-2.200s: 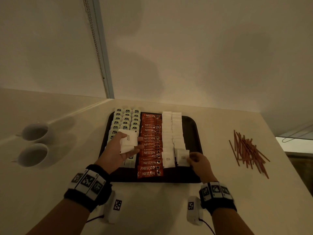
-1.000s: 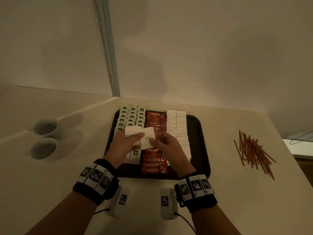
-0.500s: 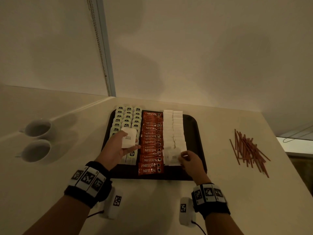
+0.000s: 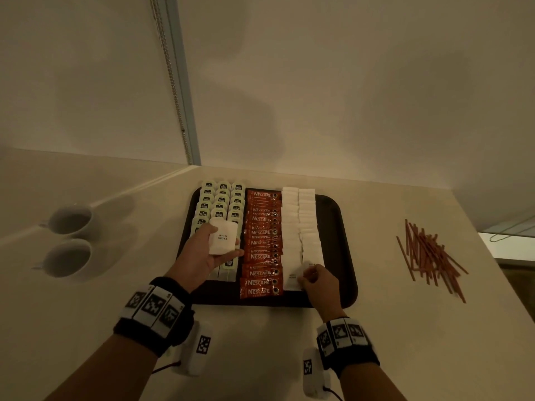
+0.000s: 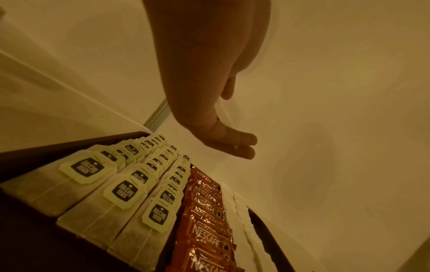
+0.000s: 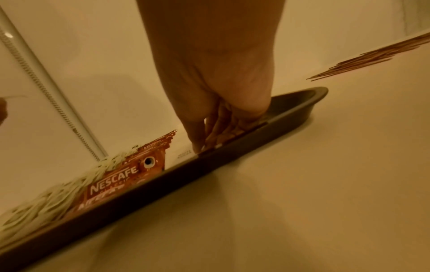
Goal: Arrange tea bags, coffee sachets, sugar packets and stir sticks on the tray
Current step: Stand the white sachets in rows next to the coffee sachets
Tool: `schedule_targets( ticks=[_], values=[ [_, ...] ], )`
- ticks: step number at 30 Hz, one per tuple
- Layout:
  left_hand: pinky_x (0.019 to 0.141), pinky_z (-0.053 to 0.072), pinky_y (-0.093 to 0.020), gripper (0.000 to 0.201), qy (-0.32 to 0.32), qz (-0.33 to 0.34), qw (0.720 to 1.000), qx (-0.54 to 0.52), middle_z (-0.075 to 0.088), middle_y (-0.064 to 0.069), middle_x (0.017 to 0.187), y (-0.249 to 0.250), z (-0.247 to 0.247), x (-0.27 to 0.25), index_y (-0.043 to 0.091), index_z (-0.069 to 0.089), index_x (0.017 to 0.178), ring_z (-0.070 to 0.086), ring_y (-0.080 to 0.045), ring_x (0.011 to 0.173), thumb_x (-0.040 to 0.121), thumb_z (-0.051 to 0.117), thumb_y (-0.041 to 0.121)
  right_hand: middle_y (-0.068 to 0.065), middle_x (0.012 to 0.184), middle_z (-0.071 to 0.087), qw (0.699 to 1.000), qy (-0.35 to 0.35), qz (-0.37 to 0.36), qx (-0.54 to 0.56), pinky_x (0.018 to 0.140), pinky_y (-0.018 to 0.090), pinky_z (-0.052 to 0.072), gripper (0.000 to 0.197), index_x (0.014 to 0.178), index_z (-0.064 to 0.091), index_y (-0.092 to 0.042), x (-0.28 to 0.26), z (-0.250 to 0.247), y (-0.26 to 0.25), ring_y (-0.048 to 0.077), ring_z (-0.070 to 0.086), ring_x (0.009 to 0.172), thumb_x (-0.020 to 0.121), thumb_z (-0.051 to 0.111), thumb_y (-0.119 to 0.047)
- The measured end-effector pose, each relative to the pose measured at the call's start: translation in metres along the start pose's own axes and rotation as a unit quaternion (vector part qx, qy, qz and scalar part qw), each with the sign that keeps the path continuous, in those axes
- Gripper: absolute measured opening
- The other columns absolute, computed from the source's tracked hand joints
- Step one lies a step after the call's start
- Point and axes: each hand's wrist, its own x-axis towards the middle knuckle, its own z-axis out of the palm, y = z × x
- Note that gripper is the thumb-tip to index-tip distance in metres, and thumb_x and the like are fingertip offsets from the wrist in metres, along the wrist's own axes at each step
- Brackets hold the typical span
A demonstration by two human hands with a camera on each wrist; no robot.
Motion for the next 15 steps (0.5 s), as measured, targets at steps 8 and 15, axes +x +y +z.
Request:
schedule_targets(
  ticks=[8, 15],
  values=[
    [0.064, 0.060, -0.026, 0.023, -0.037, 0.012, 0.989, 0.143, 0.052, -0.014, 0.118, -0.002, 0.007, -0.001, 0.010, 0.053, 0.113, 0.064, -0.035, 0.099, 0.094, 0.046, -0.001, -0.007, 0.084, 0.061, 0.987, -0.010, -0.127, 0.094, 0.066, 0.013, 0.045, 0.015, 0.091, 0.057, -0.016, -0.010, -0.010, -0.061, 0.005, 0.059, 0.077, 0.087, 0.065, -0.027],
    [0.066, 0.055, -0.019, 0.017, -0.028, 0.120, 0.963, 0.239, 0.066, -0.008, 0.111, -0.009, 0.019, -0.002, 0.018, 0.061, 0.106, 0.067, -0.017, 0.096, 0.091, 0.060, 0.010, -0.002, 0.084, 0.065, 0.948, -0.128, -0.189, 0.220, 0.069, 0.018, 0.051, 0.009, 0.091, 0.061, -0.014, -0.021, -0.008, -0.131, 0.004, 0.063, 0.076, 0.087, 0.064, -0.021]
  ],
)
